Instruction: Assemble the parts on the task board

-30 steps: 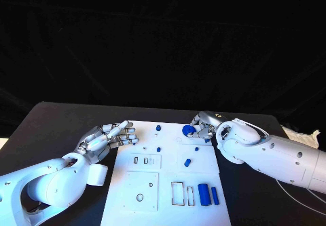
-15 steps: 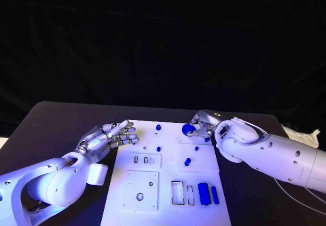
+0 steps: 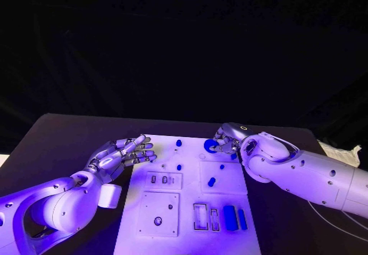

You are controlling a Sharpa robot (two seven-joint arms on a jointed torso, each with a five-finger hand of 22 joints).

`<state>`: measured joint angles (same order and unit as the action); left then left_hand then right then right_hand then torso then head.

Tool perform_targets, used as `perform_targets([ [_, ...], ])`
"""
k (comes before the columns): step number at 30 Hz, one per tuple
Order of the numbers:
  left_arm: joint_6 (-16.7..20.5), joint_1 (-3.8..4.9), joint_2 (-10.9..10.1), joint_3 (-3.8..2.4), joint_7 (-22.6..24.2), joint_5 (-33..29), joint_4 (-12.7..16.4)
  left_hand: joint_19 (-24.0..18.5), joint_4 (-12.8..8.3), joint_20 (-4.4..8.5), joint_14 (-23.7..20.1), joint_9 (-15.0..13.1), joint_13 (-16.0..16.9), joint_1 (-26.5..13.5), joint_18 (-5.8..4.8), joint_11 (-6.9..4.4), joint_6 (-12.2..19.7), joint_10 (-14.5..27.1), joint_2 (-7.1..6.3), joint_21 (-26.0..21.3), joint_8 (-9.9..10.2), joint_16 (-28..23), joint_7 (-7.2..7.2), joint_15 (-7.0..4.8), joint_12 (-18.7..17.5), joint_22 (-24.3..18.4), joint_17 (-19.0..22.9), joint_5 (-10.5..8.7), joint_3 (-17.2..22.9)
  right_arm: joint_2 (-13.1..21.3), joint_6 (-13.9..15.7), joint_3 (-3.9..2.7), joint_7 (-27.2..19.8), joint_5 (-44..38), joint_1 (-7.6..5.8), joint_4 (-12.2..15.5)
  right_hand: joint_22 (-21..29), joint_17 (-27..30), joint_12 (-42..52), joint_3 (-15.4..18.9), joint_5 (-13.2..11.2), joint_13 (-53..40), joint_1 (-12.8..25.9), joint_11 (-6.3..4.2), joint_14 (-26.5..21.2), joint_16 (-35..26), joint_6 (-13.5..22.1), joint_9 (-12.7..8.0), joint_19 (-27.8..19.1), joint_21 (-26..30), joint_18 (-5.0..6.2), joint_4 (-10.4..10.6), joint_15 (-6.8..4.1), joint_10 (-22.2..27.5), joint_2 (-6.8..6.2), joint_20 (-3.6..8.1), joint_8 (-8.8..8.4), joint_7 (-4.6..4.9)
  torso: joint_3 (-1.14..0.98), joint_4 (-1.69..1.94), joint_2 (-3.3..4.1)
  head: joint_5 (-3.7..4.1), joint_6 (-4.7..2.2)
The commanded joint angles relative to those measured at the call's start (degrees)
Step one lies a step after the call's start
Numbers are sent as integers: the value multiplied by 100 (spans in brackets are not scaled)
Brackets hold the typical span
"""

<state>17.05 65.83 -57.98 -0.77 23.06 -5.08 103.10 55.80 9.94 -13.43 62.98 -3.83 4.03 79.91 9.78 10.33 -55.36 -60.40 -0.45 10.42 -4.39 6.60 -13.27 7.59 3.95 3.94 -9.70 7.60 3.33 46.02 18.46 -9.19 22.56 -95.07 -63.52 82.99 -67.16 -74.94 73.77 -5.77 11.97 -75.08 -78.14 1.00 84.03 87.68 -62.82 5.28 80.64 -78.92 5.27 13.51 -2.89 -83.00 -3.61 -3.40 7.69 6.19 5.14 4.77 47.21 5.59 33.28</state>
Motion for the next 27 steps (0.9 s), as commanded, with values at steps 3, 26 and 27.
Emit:
perform_targets([
  [3,-120,9,9,-4,12,-9,10,16,-35,-42,-18,4,-6,13,68,7,9,27,30,-27,24,-29,-40,7,-29,-8,-9,-16,7,-14,-109,27,150,-162,40,12,-15,-1064,28,-43,33,-220,-169,-32,511,41,-119,130,15,-18,-86,-29,-33,-26,72,40,3,-75,0,-1,0,-1,-4],
  [26,-126,8,5,-4,8,-10,24,18,-58,-42,-17,3,-5,32,69,7,10,30,42,-34,26,-37,-40,7,-28,-7,-15,-15,17,-207,755,31,154,-1287,64,998,-77,-1077,18,-90,9,-233,-148,-32,514,47,-118,152,38,-50,-99,-48,-37,-34,46,53,-30,-71,12,14,-6,-31,-56],
  [27,-127,8,5,-4,8,-11,25,18,-58,-42,-17,3,-5,32,69,7,10,30,42,-34,26,-37,-40,7,-28,-7,-15,-15,17,-241,743,33,156,-1316,66,1006,-77,-1077,18,-90,9,-233,-148,-32,514,47,-118,152,38,-50,-99,-48,-37,-34,46,53,-30,-71,15,16,-9,-35,-59],
])
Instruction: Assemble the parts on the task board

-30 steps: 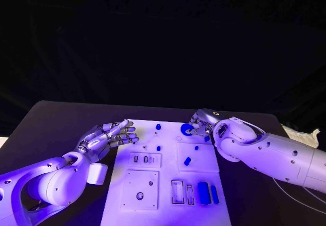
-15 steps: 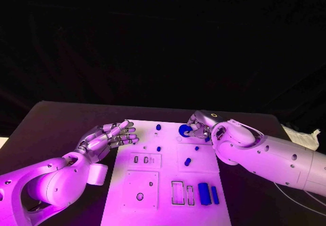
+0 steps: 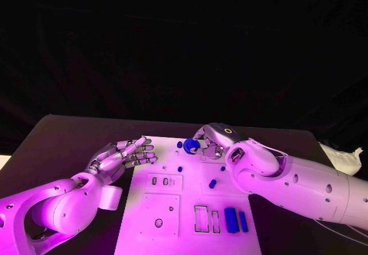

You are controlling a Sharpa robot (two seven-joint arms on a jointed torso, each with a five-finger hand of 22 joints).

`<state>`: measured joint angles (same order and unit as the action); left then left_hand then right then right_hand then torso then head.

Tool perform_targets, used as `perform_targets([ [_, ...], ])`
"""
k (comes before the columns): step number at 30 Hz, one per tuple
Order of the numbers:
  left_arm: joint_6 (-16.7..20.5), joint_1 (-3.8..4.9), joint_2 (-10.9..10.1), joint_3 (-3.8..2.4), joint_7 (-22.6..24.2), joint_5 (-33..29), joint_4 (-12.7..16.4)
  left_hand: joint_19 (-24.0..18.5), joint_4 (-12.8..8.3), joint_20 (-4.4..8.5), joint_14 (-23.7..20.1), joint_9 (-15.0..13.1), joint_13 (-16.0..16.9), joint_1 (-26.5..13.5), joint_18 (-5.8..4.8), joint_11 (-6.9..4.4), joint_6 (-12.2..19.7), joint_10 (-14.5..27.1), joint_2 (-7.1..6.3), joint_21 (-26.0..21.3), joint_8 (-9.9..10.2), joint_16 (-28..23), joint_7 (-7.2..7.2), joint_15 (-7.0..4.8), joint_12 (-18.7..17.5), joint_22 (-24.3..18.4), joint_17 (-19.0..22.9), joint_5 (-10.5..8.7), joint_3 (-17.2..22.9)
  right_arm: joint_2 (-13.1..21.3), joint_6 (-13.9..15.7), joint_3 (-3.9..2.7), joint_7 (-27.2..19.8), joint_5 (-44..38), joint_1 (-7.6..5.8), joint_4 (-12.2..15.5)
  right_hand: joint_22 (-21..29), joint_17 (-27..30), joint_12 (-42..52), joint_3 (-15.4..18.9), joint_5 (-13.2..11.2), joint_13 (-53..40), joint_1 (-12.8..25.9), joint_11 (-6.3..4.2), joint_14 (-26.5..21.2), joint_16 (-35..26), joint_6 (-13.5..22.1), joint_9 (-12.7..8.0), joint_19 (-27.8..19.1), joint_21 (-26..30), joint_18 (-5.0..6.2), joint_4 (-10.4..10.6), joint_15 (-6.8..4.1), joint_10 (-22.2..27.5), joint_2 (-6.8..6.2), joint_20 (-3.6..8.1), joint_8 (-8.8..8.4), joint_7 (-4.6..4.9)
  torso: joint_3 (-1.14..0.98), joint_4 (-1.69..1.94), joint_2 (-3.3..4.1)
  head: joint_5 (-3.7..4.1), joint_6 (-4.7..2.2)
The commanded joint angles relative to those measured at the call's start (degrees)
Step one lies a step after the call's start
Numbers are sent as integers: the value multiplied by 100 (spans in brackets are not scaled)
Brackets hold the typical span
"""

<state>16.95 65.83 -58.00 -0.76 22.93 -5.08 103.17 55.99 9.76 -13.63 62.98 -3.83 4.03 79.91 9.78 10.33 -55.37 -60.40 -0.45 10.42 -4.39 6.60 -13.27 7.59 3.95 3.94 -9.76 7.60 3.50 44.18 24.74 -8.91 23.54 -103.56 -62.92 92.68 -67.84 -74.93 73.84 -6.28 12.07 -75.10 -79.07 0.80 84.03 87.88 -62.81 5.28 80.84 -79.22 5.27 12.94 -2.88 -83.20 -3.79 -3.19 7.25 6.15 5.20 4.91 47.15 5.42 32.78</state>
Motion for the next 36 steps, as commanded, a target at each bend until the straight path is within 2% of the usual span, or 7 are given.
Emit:
perform_targets([
  [1,-117,8,8,-4,22,-10,19,-1,-41,-23,-17,3,-5,32,69,7,10,30,43,-34,26,-37,-40,7,-28,-8,-9,-15,0,-79,108,7,60,-481,7,39,-9,-1078,11,-39,-1,-231,-55,-12,514,26,-118,153,17,-19,-99,9,-38,-13,65,33,14,-67,6,-2,-2,-27,-13],
  [18,-112,8,41,-4,22,-16,13,1,-49,-23,-16,3,-5,39,70,7,10,31,50,-37,27,-40,-39,6,-27,-8,-12,-14,5,-773,-86,176,-42,-472,45,-560,-13,-1083,11,-61,-33,-238,-51,-12,515,29,-115,158,18,-21,-99,8,-40,-17,67,33,1,-66,-3,-9,17,-67,17],
  [27,-107,8,68,-4,35,-17,-4,1,-49,-23,-16,3,-5,39,70,7,10,31,50,-37,27,-40,-39,6,-27,-8,-12,-14,5,-931,-190,206,-16,-453,73,-769,-14,-1068,-18,-67,-47,-221,-33,-5,511,22,-94,158,17,-22,-100,10,-36,-5,49,33,-21,-56,-5,-12,12,-71,26],
  [32,-105,8,67,-4,35,-17,-6,3,-62,-24,-14,2,-4,48,70,6,9,32,58,-41,28,-45,-39,6,-27,-7,-16,-15,11,-964,-233,211,-14,-449,75,-827,-2,-1026,-126,-68,-87,-156,37,32,502,2,14,144,6,-14,-99,36,-11,43,-2,22,-112,-9,-6,-16,12,-80,28],
  [34,-105,8,65,-4,33,-17,-7,3,-62,-24,-14,2,-4,48,70,6,9,32,58,-41,28,-45,-39,6,-27,-7,-16,-15,11,-972,-230,213,-15,-436,74,-842,11,-1008,-235,-36,-201,-85,130,83,497,-7,192,106,-4,-5,-99,84,28,94,-60,0,-239,53,-5,-18,12,-81,30],
  [35,-107,8,64,-4,32,-17,-6,3,-62,-24,-14,2,-4,48,70,6,9,32,58,-41,28,-45,-39,6,-27,-7,-16,-15,11,-976,-228,214,-20,-414,73,-851,22,-998,-330,20,-473,-24,254,137,495,-12,399,58,-13,2,-100,161,73,140,-124,-36,-359,110,-5,-20,12,-82,28],
  [36,-108,8,64,-4,30,-17,-6,3,-62,-24,-14,2,-4,48,70,6,9,32,58,-41,28,-45,-39,6,-27,-7,-16,-15,11,-978,-230,215,-27,-393,73,-856,27,-995,-383,85,-615,8,379,184,494,-14,606,7,-19,6,-99,254,113,167,-209,-68,-364,163,-6,-19,12,-84,27],
])
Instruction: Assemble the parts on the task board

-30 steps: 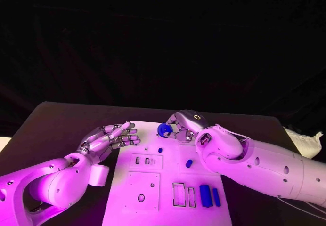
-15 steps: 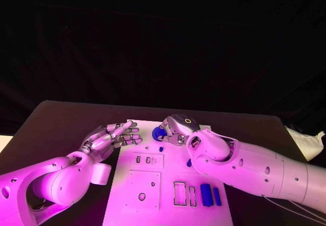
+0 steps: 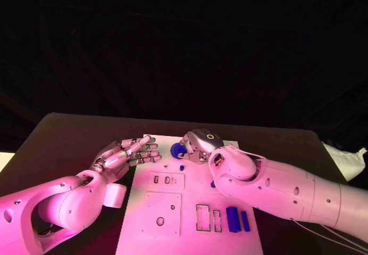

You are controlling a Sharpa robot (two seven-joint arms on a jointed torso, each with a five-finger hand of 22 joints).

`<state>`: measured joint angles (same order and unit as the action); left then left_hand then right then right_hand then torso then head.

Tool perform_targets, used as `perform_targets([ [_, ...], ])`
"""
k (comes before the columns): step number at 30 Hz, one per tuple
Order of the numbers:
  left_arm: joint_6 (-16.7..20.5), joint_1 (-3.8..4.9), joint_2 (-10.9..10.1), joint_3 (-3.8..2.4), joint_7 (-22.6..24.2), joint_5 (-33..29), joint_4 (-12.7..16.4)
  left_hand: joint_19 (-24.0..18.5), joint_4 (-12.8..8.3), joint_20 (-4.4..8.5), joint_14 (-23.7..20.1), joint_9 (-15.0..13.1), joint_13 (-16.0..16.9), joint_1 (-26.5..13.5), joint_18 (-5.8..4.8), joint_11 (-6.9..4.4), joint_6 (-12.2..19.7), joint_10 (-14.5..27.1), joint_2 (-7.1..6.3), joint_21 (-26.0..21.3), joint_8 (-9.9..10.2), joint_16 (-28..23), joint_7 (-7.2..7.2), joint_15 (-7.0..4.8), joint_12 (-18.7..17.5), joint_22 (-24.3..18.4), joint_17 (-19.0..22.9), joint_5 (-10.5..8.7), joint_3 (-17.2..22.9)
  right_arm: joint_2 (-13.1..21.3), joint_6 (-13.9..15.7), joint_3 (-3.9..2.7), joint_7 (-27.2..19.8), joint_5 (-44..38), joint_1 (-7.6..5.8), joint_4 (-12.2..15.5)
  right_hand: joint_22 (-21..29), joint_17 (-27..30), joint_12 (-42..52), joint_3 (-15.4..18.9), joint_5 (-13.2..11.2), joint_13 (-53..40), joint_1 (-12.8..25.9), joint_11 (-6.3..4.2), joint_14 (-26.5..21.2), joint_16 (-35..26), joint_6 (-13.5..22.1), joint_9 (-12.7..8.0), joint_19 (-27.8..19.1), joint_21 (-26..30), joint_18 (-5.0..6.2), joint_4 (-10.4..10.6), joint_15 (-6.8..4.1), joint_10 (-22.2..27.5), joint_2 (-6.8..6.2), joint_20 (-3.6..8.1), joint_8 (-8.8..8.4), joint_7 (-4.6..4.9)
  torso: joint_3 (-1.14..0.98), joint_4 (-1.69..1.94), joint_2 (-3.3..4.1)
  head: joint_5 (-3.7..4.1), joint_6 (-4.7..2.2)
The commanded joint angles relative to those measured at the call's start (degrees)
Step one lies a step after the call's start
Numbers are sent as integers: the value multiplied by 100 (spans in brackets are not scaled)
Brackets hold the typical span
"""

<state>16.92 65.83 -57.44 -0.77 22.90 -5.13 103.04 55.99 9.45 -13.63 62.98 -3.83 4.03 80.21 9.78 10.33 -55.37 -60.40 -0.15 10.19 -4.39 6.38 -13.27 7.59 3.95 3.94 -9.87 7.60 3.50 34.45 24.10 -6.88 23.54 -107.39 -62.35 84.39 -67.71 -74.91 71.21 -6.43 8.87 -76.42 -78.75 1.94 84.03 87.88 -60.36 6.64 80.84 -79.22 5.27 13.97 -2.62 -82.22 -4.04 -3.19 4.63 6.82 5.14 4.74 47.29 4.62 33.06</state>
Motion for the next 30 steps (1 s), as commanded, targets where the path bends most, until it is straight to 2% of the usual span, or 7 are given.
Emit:
perform_targets([
  [1,-105,8,7,-4,31,-13,7,3,-31,-24,-14,2,-4,18,70,6,9,32,28,-18,28,-23,-39,6,-27,-8,-5,-15,12,-6,-170,12,-36,12,16,-33,15,-995,-147,164,-301,153,451,123,494,-14,558,-181,-23,8,-100,247,130,85,-266,-112,-114,147,1,-3,-1,-6,-1],
  [2,-106,8,6,-4,30,-13,7,3,-31,-24,-14,2,-4,18,70,6,9,32,28,-18,28,-23,-39,6,-27,-8,-5,-15,12,-6,-181,13,-45,33,15,-37,18,-994,-171,260,-255,166,592,154,493,-15,672,-214,-26,9,-97,277,159,98,-322,-136,-127,185,0,-3,-1,-7,2],
  [6,-105,8,3,-4,26,-13,7,3,-31,-24,-14,2,-4,18,70,6,9,32,28,-18,28,-23,-39,6,-27,-8,-5,-15,12,3,-211,14,-79,94,14,-48,29,-979,-214,602,17,178,890,195,489,-22,734,-253,-41,14,-87,280,210,133,-252,-207,-102,225,1,1,-2,3,3],
  [12,-109,8,1,-4,25,-13,6,3,-31,-24,-14,2,-4,18,70,6,9,32,28,-18,28,-23,-39,6,-27,-8,-5,-15,12,85,-59,15,-133,179,16,31,14,-984,-187,803,124,146,1057,197,490,-21,682,-256,-38,4,-87,288,214,124,-114,-220,-87,218,-6,3,2,-5,9],
  [19,-109,8,-9,-4,29,-13,7,3,-31,-24,-14,2,-4,18,70,6,9,32,28,-18,28,-23,-39,6,-27,-8,-5,-15,12,499,474,-5,-328,518,28,389,-29,-1003,-63,899,525,44,1099,161,495,-12,519,-244,-18,-24,-93,267,186,59,113,-198,-62,175,-10,-24,-2,-25,-7],
  [24,-109,8,-15,-3,32,-15,1,5,-41,-24,-13,2,-4,22,70,7,9,33,32,-22,29,-27,-40,6,-26,-7,-9,-15,14,1008,814,-62,-966,1392,29,672,-33,-997,-29,864,650,5,776,141,493,-15,461,-249,-19,-28,-94,181,168,45,235,-181,-75,158,-18,-67,-18,-48,-19],
  [30,-118,4,2,-2,34,-25,-44,6,-44,-24,-12,2,-4,23,70,7,9,33,33,-23,29,-28,-39,6,-26,-7,-10,-15,15,1670,614,-103,-2399,2551,29,681,-14,-996,-65,699,422,4,-19,135,492,-18,476,-266,-41,-15,-90,-250,160,83,260,-172,-94,164,-49,-153,-59,-81,-28],
])
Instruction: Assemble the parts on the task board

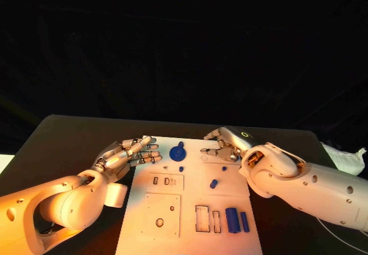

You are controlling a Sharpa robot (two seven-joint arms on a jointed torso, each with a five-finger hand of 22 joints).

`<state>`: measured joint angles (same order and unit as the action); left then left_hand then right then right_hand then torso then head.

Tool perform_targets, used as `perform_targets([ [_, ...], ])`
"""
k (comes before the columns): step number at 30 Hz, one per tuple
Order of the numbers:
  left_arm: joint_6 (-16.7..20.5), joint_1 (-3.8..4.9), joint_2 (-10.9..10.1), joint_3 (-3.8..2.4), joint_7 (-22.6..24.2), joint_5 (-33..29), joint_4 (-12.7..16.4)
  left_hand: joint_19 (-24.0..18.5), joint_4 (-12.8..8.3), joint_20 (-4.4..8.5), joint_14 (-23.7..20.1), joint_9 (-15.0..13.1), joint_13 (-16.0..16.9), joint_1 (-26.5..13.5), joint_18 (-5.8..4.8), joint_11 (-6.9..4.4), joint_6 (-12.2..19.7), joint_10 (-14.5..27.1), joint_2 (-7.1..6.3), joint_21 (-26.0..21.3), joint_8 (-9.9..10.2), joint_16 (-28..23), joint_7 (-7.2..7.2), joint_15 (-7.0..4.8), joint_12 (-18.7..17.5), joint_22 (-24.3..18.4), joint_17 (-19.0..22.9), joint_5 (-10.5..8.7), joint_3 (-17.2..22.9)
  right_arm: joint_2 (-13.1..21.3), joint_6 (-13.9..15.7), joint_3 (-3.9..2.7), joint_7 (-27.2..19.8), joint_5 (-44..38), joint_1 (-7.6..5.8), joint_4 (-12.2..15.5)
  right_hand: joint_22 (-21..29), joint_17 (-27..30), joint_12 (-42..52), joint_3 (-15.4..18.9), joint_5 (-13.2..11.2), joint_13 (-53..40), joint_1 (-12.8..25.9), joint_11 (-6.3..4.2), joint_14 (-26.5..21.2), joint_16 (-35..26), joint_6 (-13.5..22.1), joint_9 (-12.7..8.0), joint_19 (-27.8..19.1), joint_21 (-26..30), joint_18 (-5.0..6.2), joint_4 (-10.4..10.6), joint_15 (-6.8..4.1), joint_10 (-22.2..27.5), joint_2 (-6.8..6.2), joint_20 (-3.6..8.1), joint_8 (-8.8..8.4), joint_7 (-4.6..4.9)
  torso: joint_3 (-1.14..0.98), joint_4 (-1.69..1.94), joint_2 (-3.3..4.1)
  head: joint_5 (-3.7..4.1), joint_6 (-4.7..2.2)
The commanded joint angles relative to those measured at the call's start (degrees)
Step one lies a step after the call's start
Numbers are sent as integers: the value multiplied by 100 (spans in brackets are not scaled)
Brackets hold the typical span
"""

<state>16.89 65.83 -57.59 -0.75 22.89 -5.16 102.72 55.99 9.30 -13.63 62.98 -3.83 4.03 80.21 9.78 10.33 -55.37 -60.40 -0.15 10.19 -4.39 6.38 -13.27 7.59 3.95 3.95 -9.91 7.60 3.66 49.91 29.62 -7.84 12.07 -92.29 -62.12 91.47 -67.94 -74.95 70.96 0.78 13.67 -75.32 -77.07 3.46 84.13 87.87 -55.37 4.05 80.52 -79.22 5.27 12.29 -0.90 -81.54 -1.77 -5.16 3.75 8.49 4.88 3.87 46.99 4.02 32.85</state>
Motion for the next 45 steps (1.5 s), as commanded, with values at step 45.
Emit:
perform_targets([
  [45,-159,-36,162,13,33,-52,-181,7,-39,-24,-11,2,-4,32,71,5,9,32,36,-26,30,-31,-38,5,-25,-7,-9,-14,4,364,-642,-26,-2195,1687,433,-1419,18,-1054,-106,-276,-407,-93,-746,-30,492,3,-198,16,-23,-5,-88,-460,-19,45,106,26,58,-11,-102,-151,-77,14,71],
])
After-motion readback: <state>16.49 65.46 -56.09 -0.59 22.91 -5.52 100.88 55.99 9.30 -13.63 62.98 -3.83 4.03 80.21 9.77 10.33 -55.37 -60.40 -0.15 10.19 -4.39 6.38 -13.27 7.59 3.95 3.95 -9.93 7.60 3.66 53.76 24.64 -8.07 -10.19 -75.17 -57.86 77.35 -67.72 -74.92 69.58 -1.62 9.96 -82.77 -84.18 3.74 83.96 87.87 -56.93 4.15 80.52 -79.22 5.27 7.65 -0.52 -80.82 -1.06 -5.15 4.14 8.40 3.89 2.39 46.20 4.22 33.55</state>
